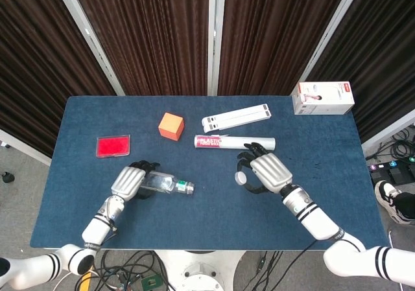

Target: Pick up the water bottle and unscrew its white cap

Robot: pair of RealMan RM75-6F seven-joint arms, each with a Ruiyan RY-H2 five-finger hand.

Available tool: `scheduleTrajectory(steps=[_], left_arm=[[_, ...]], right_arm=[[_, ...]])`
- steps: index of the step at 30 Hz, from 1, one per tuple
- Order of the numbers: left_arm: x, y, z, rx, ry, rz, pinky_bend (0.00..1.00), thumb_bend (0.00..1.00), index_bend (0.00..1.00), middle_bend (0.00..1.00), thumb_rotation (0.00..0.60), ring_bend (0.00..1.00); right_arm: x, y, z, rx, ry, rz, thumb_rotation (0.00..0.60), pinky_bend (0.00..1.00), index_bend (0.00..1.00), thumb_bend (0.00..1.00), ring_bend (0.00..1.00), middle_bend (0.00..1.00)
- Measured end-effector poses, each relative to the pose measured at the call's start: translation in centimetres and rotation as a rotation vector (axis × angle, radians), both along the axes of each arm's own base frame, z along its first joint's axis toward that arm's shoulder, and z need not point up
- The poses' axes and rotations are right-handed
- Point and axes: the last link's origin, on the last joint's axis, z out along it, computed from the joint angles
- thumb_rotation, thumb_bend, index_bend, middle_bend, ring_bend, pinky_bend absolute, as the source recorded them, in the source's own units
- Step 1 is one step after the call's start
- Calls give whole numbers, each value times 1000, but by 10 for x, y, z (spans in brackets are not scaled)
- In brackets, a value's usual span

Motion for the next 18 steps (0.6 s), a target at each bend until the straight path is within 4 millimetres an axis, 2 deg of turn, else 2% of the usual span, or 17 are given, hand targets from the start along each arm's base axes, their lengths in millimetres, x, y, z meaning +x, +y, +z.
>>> scheduleTrajectory(steps=[8,18], left_arm=[[-8,-5,21,54,-17,25,192,208,108,210,600,133],[-34,-15,61,167,-63,94,193,206,108,210,600,133]], right_arm=[[-15,-1,-37,30,109,18,600,0,512,300,0,185],[-34,-5,-87,34,234,53,600,0,321,299,0,140]])
